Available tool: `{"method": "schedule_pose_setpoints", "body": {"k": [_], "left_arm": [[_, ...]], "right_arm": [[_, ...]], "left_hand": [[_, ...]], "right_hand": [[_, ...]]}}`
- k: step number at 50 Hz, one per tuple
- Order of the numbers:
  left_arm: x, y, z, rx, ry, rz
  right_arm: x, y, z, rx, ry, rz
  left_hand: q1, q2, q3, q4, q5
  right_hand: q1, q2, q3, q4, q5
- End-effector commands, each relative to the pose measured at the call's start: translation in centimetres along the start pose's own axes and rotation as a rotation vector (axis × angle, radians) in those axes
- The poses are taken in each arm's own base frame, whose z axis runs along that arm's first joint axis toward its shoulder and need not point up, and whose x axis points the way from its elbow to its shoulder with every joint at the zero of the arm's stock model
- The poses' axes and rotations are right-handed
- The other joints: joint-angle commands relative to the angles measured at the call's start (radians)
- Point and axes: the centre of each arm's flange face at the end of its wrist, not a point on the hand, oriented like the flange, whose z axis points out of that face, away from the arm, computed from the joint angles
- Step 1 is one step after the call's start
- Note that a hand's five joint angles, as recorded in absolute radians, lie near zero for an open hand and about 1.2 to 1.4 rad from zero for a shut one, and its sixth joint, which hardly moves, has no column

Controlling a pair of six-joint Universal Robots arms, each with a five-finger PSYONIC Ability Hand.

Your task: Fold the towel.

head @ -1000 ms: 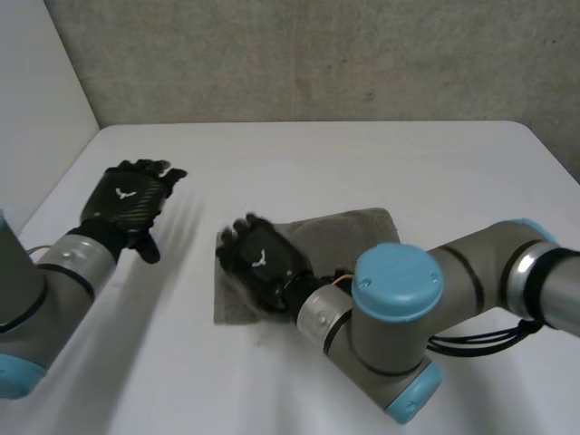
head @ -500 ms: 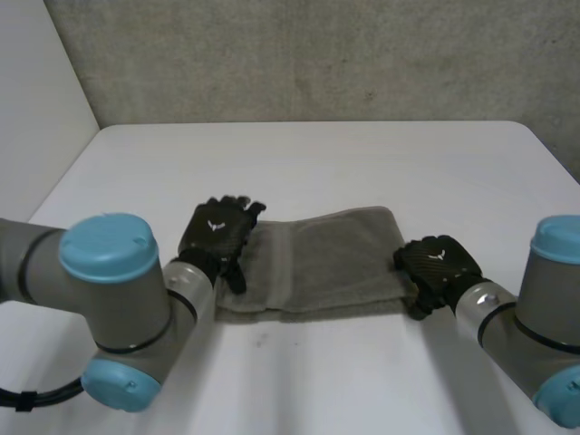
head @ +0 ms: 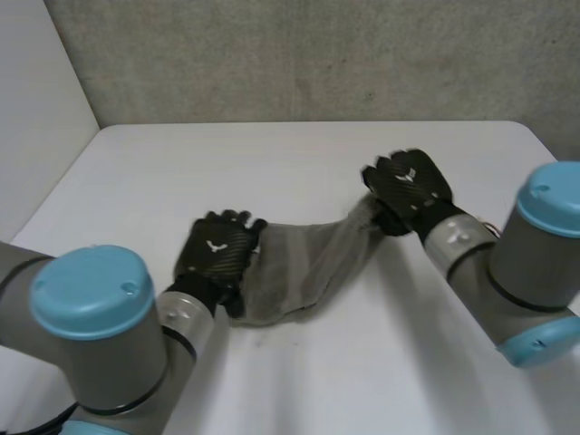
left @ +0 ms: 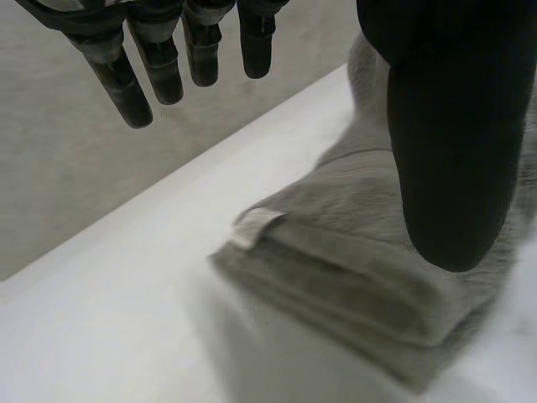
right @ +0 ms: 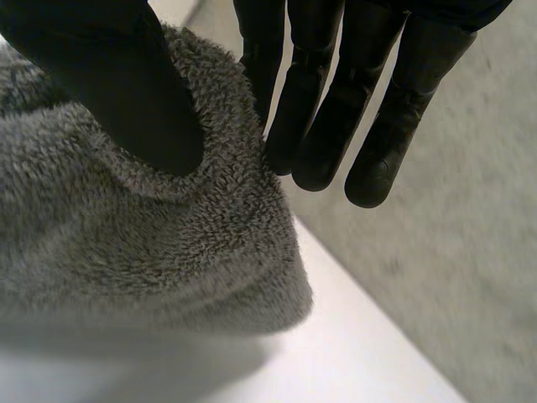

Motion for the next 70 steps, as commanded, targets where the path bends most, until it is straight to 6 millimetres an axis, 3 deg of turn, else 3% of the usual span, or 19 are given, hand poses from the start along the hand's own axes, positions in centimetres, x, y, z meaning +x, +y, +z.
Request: {"method": "schedule_pose_setpoints", "body": {"k": [1, 3, 6, 9, 11, 14, 15, 16, 17, 19, 21, 25, 29, 35, 41, 52, 58, 64, 70], "left_arm": [[-5.0, -0.1, -0.3, -0.036, -0.193, -0.029], [-7.2, -0.3, -0.5, -0.034, -0.260, -0.047], [-9.3, -0.7, -0.4, -0.023, -0.322, -0.064], [-9.9, -0.9, -0.4, -0.015, -0.335, -0.068], [-10.1, -1.3, -0.2, 0.006, -0.309, -0.072], [-9.8, -1.6, 0.2, 0.028, -0.251, -0.074], [-9.8, -1.6, 0.2, 0.029, -0.251, -0.074], [-9.7, -1.8, 0.3, 0.041, -0.229, -0.071], [-9.7, -1.8, 0.3, 0.042, -0.229, -0.071], [-9.6, -2.7, 0.8, 0.078, -0.204, -0.071], [-9.6, -3.1, 1.1, 0.092, -0.203, -0.071], [-9.0, -4.0, 1.8, 0.124, -0.181, -0.066], [-6.7, -4.9, 3.1, 0.161, -0.113, -0.058], [-4.0, -3.6, 4.6, 0.122, -0.037, -0.091], [-1.9, -1.2, 4.6, 0.042, 0.010, -0.135], [-1.4, 4.1, 4.4, -0.177, -0.028, -0.105], [-1.2, 4.9, 3.8, -0.204, -0.016, -0.103], [-0.9, 6.0, 3.6, -0.235, -0.001, -0.045], [-0.9, 5.2, 3.6, -0.207, 0.005, 0.011]], "right_arm": [[-6.5, -3.2, 1.1, 0.099, -0.174, -0.051], [-9.9, -3.5, 1.2, 0.121, -0.253, -0.091], [-13.0, -2.8, 1.0, 0.122, -0.333, -0.114], [-14.7, -2.3, 0.6, 0.122, -0.387, -0.118], [-17.5, -1.0, -0.3, 0.104, -0.484, -0.120], [-18.3, 0.1, -0.6, 0.064, -0.501, -0.133], [-18.3, 0.1, -0.6, 0.064, -0.500, -0.133], [-17.8, 0.2, -0.4, 0.039, -0.459, -0.145], [-17.8, 0.2, -0.4, 0.039, -0.459, -0.145], [-15.8, -0.2, 0.1, -0.026, -0.301, -0.161], [-14.7, -1.0, 0.0, -0.040, -0.228, -0.158], [-12.9, -2.7, -0.8, -0.038, -0.157, -0.131], [-9.2, -4.0, -1.6, -0.019, -0.117, -0.004], [-5.5, -4.2, -1.3, -0.050, -0.069, 0.222], [-6.7, -1.1, 0.3, -0.195, -0.183, 0.401], [-8.8, 3.2, 2.5, -0.358, -0.284, 0.470], [-8.9, 3.9, 2.8, -0.362, -0.281, 0.400], [-7.8, 4.2, 2.5, -0.369, -0.209, 0.162], [-6.7, 2.2, 2.4, -0.306, -0.153, 0.095]], "left_hand": [[0.015, 0.010, 0.010, 0.010, -0.014], [0.015, 0.010, 0.010, 0.010, -0.014], [0.015, 0.010, 0.010, 0.010, -0.014], [0.015, 0.010, 0.010, 0.010, -0.014], [0.018, 0.013, 0.013, 0.013, -0.011], [0.018, 0.013, 0.013, 0.013, -0.011], [0.018, 0.013, 0.013, 0.013, -0.011], [0.021, 0.016, 0.016, 0.016, -0.008], [0.021, 0.016, 0.016, 0.016, -0.008], [0.024, 0.019, 0.019, 0.019, -0.005], [0.024, 0.019, 0.019, 0.019, -0.005], [0.033, 0.028, 0.028, 0.028, 0.004], [0.039, 0.034, 0.034, 0.034, 0.009], [0.042, 0.037, 0.037, 0.037, 0.012], [0.065, 0.060, 0.060, 0.060, 0.036], [0.074, 0.069, 0.069, 0.069, 0.045], [0.071, 0.066, 0.066, 0.066, 0.042], [0.059, 0.054, 0.054, 0.054, 0.030], [0.054, 0.048, 0.048, 0.048, 0.024]], "right_hand": [[0.462, 0.224, 0.209, 0.200, 0.297], [0.462, 0.224, 0.209, 0.200, 0.297], [0.462, 0.224, 0.209, 0.200, 0.297], [0.462, 0.224, 0.209, 0.200, 0.297], [0.462, 0.224, 0.209, 0.200, 0.297], [0.446, 0.207, 0.193, 0.183, 0.281], [0.446, 0.207, 0.193, 0.183, 0.281], [0.103, -0.136, -0.150, -0.160, -0.062], [0.099, -0.139, -0.154, -0.163, -0.066], [-0.664, -0.902, -0.917, -0.926, -0.829], [-0.760, -0.998, -1.012, -1.022, -0.925], [-0.760, -0.998, -1.012, -1.022, -0.925], [-0.760, -0.998, -1.012, -1.022, -0.925], [-0.760, -0.998, -1.012, -1.022, -0.925], [-0.760, -0.998, -1.012, -1.022, -0.925], [-0.760, -0.998, -1.012, -1.022, -0.925], [-0.760, -0.998, -1.012, -1.022, -0.925], [-0.760, -0.998, -1.012, -1.022, -0.925], [-0.760, -0.998, -1.012, -1.022, -0.925]]}}
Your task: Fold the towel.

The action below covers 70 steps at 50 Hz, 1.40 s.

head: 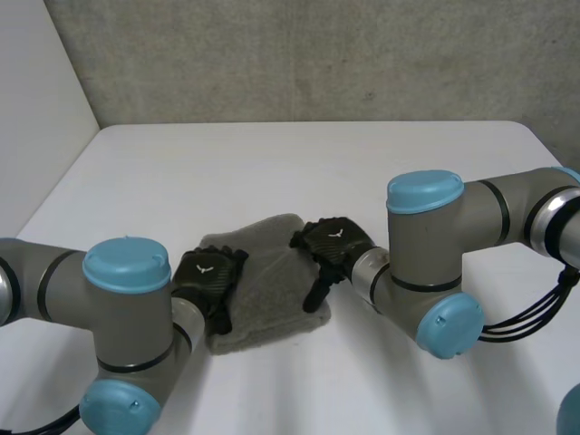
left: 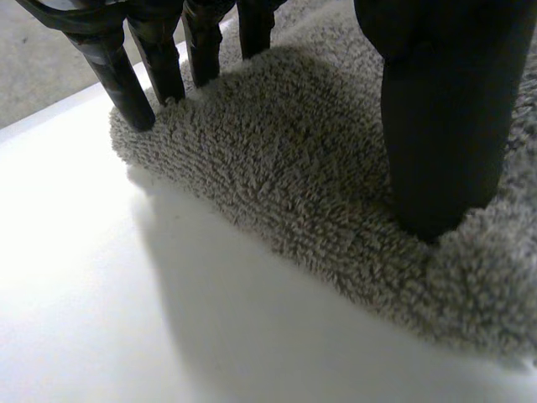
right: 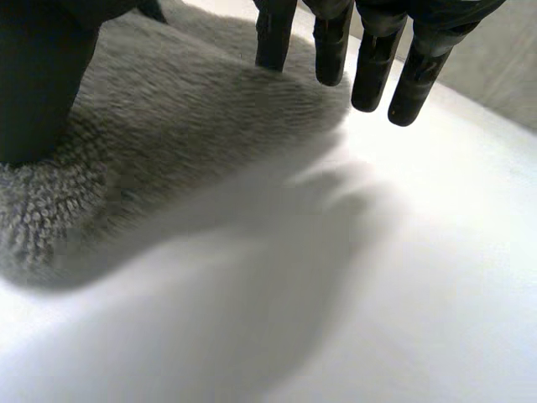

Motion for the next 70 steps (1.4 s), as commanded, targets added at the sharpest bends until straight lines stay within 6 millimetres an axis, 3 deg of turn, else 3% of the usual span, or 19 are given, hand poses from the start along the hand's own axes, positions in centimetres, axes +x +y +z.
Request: {"method": "schedule_pose_setpoints", "body": {"k": [1, 3, 4, 5, 6, 7, 8, 10, 11, 13, 16, 18, 19, 21, 25, 33, 46, 59, 70], "left_arm": [[0.2, -1.9, -0.5, 0.065, 0.002, 0.058], [0.3, -3.3, -1.2, 0.111, 0.004, 0.058], [0.1, -4.9, -1.9, 0.164, -0.001, 0.051], [0.1, -4.9, -1.9, 0.164, -0.001, 0.051], [-0.2, -6.4, -2.5, 0.211, -0.009, 0.045], [-0.5, -8.0, -3.2, 0.261, -0.018, 0.036], [-0.6, -8.0, -3.2, 0.262, -0.018, 0.036], [-1.7, -11.4, -5.1, 0.374, -0.049, 0.015], [-1.7, -11.4, -5.1, 0.374, -0.050, 0.015], [-3.2, -14.4, -6.9, 0.474, -0.090, -0.004], [-4.2, -15.6, -7.7, 0.511, -0.117, -0.013], [-6.4, -17.2, -8.9, 0.545, -0.179, -0.027], [-6.4, -17.2, -8.9, 0.545, -0.179, -0.027], [-8.4, -17.8, -9.9, 0.531, -0.232, -0.037], [-9.2, -18.0, -10.5, 0.502, -0.249, -0.039], [-8.9, -18.9, -11.1, 0.521, -0.229, -0.075], [-9.3, -18.2, -10.6, 0.488, -0.184, -0.153], [-9.3, -19.8, -11.0, 0.553, -0.136, -0.164], [-9.3, -21.5, -11.7, 0.619, -0.128, -0.164]], "right_arm": [[0.8, -2.7, -1.4, 0.085, 0.080, -0.090], [0.8, -3.6, -1.9, 0.118, 0.088, -0.093], [0.8, -3.6, -1.9, 0.118, 0.088, -0.093], [1.0, -4.6, -2.5, 0.154, 0.100, -0.091], [1.3, -6.0, -3.2, 0.196, 0.115, -0.085], [1.3, -6.0, -3.2, 0.196, 0.115, -0.085], [1.5, -7.3, -4.1, 0.237, 0.128, -0.073], [2.0, -8.5, -5.1, 0.276, 0.146, -0.058], [2.5, -9.8, -6.1, 0.319, 0.165, -0.044], [2.9, -10.9, -7.2, 0.356, 0.188, -0.031], [4.8, -12.6, -9.4, 0.414, 0.279, -0.006], [5.9, -13.3, -10.5, 0.440, 0.332, 0.002], [6.8, -13.8, -11.5, 0.461, 0.372, 0.004], [7.2, -14.3, -12.5, 0.483, 0.396, 0.002], [8.8, -14.7, -14.5, 0.507, 0.458, 0.005], [11.4, -13.6, -15.2, 0.463, 0.534, 0.033], [11.1, -13.5, -15.2, 0.467, 0.522, 0.050], [10.9, -12.3, -14.8, 0.409, 0.500, 0.064], [10.9, -13.1, -15.4, 0.417, 0.500, 0.067]], "left_hand": [[0.017, 0.013, 0.012, 0.012, 0.014], [0.011, 0.007, 0.006, 0.007, 0.008], [-0.003, -0.007, -0.008, -0.008, -0.006], [-0.003, -0.007, -0.009, -0.008, -0.007], [-0.006, -0.010, -0.012, -0.011, -0.009], [-0.006, -0.010, -0.012, -0.011, -0.010], [-0.006, -0.010, -0.012, -0.011, -0.010], [-0.006, -0.010, -0.012, -0.011, -0.010], [-0.006, -0.010, -0.012, -0.011, -0.010], [0.000, -0.004, -0.006, -0.005, -0.004], [0.008, 0.005, 0.003, 0.004, 0.005], [0.020, 0.016, 0.015, 0.015, 0.017], [0.020, 0.016, 0.015, 0.015, 0.017], [0.017, 0.013, 0.012, 0.012, 0.014], [0.014, 0.010, 0.009, 0.009, 0.011], [0.023, 0.019, 0.018, 0.018, 0.020], [0.011, 0.007, 0.006, 0.007, 0.008], [-0.015, -0.019, -0.020, -0.020, -0.018], [-0.024, -0.028, -0.029, -0.029, -0.027]], "right_hand": [[-0.036, -0.063, -0.043, -0.059, -0.050], [-0.036, -0.063, -0.043, -0.059, -0.050], [-0.036, -0.063, -0.043, -0.059, -0.050], [-0.036, -0.063, -0.043, -0.059, -0.050], [-0.036, -0.063, -0.043, -0.059, -0.050], [-0.036, -0.063, -0.043, -0.059, -0.050], [-0.036, -0.063, -0.043, -0.059, -0.050], [-0.036, -0.063, -0.043, -0.059, -0.050], [-0.036, -0.063, -0.043, -0.059, -0.050], [-0.036, -0.063, -0.043, -0.059, -0.050], [-0.036, -0.063, -0.043, -0.059, -0.050], [-0.036, -0.063, -0.043, -0.059, -0.050], [-0.036, -0.063, -0.043, -0.059, -0.050], [-0.036, -0.063, -0.043, -0.059, -0.050], [-0.036, -0.063, -0.043, -0.059, -0.050], [-0.036, -0.063, -0.043, -0.059, -0.050], [-0.036, -0.063, -0.043, -0.059, -0.050], [-0.036, -0.063, -0.043, -0.059, -0.050], [-0.036, -0.063, -0.043, -0.059, -0.050]]}}
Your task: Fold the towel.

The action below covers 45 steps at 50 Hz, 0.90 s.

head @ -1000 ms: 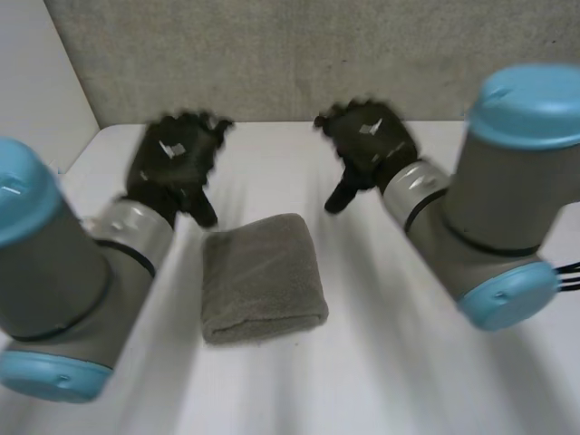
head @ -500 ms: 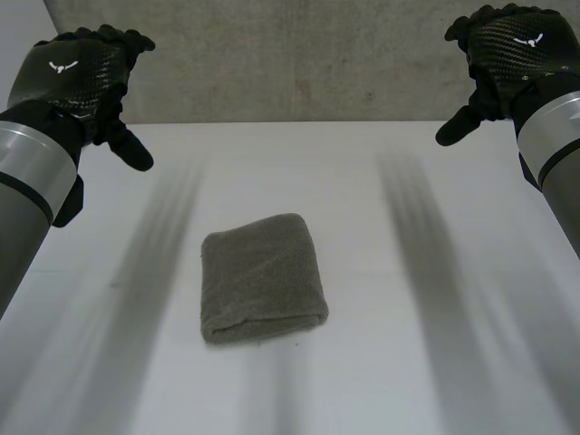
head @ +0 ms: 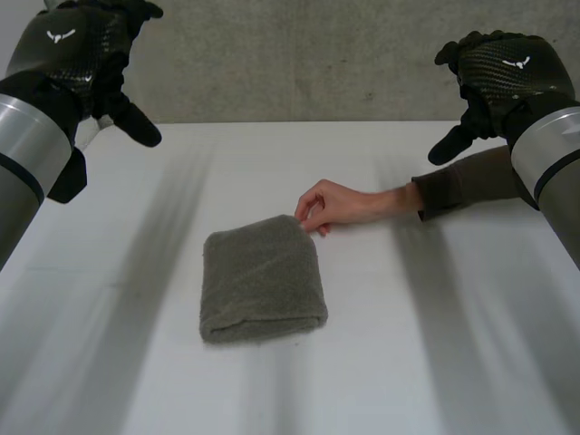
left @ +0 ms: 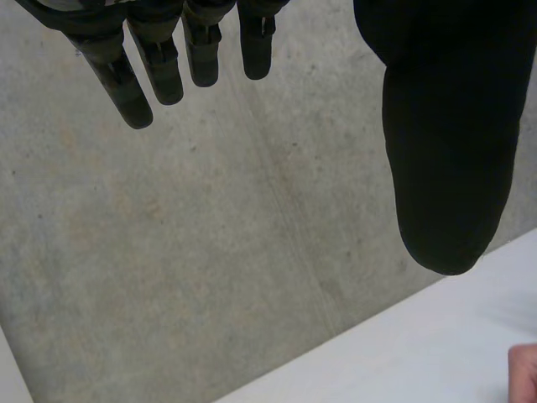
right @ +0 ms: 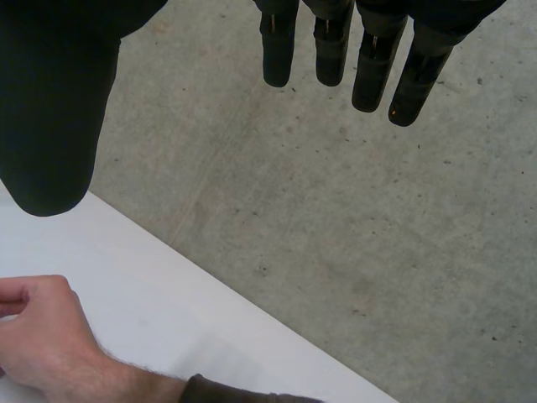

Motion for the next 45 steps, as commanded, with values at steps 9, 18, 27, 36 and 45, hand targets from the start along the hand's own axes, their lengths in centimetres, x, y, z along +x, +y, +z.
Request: {"method": "schedule_pose_setpoints", "body": {"k": [9, 18, 27, 36, 45], "left_arm": [[0.2, -0.5, 0.2, 0.018, 0.006, -0.001], [0.1, -0.7, 0.1, 0.026, 0.007, 0.003], [0.0, -1.2, -0.1, 0.040, 0.004, 0.004], [0.0, -1.6, -0.3, 0.050, 0.004, 0.004], [-0.1, -1.6, -0.3, 0.050, 0.001, 0.005]], "right_arm": [[0.0, -0.5, -0.1, 0.009, -0.003, 0.001], [-0.2, -0.7, -0.1, 0.018, -0.015, -0.012], [-0.2, -0.8, 0.0, 0.021, -0.011, -0.009], [-0.2, -1.1, -0.3, 0.028, -0.014, -0.006], [0.0, -1.1, -0.3, 0.030, -0.009, -0.006]], "left_hand": [[-0.001, 0.000, 0.001, -0.001, -0.020], [-0.001, 0.000, 0.001, -0.001, -0.020], [-0.001, 0.000, 0.001, -0.001, -0.020], [-0.001, 0.000, 0.001, -0.001, -0.020], [-0.001, 0.000, 0.001, -0.001, -0.020]], "right_hand": [[-0.036, -0.063, -0.043, -0.059, -0.045], [-0.036, -0.063, -0.043, -0.059, -0.045], [-0.036, -0.063, -0.043, -0.059, -0.045], [-0.036, -0.063, -0.043, -0.059, -0.045], [-0.036, -0.063, -0.043, -0.059, -0.045]]}}
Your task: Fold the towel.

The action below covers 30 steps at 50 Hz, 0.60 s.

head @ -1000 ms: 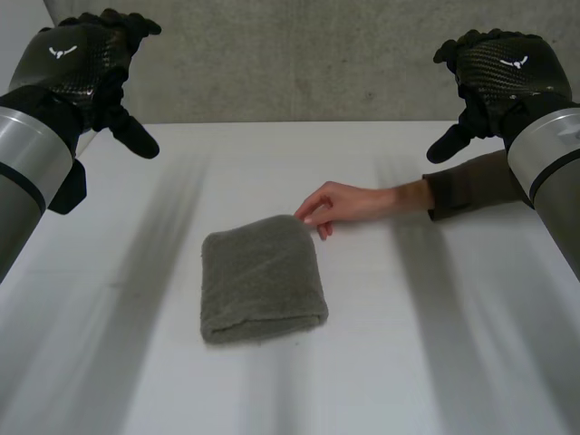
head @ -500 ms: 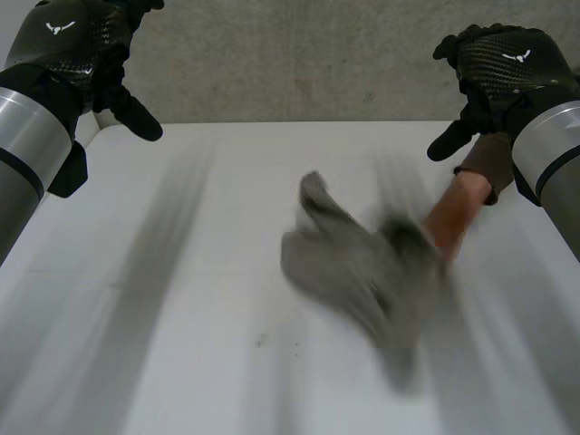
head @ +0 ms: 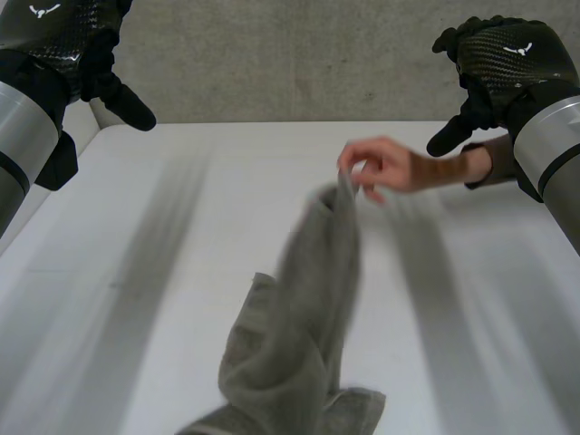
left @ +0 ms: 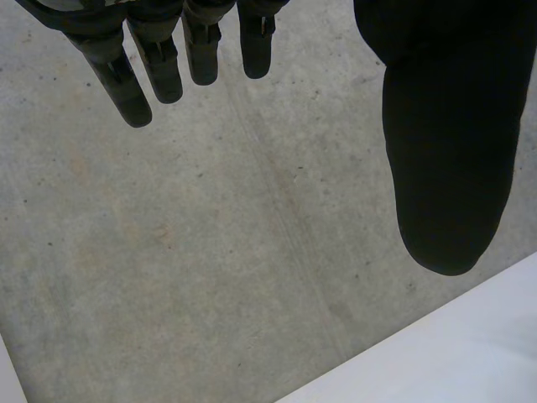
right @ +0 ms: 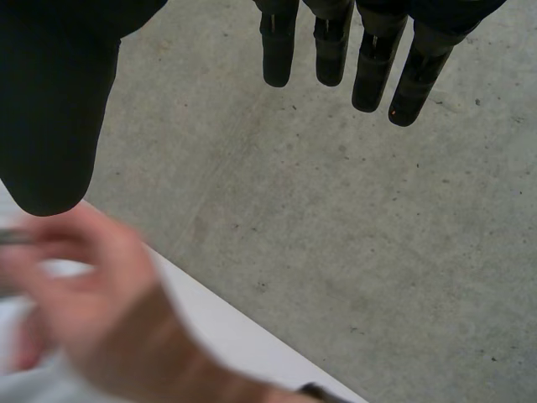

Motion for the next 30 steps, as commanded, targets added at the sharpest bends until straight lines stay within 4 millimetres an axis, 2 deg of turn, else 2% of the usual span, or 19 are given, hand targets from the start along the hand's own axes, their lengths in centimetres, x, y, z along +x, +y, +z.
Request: {"method": "schedule_pose_setpoints", "body": {"k": [1, 23, 30], "left_arm": [[-0.1, 0.0, 0.0, -0.001, -0.003, 0.000], [-0.3, 0.2, 0.2, -0.009, -0.016, -0.003], [0.0, 1.3, 0.2, -0.055, -0.007, -0.007]], "right_arm": [[0.1, 0.0, 0.0, 0.000, 0.004, 0.000], [0.3, 0.2, 0.2, -0.001, 0.008, -0.007], [0.1, 0.5, 0.4, -0.016, -0.002, -0.030]], "left_hand": [[0.006, 0.011, 0.010, 0.009, -0.020], [0.047, 0.052, 0.051, 0.050, 0.022], [0.059, 0.063, 0.063, 0.062, 0.033]], "right_hand": [[-0.036, -0.063, -0.043, -0.059, -0.045], [-0.036, -0.063, -0.043, -0.059, -0.045], [-0.036, -0.063, -0.043, -0.059, -0.045]]}}
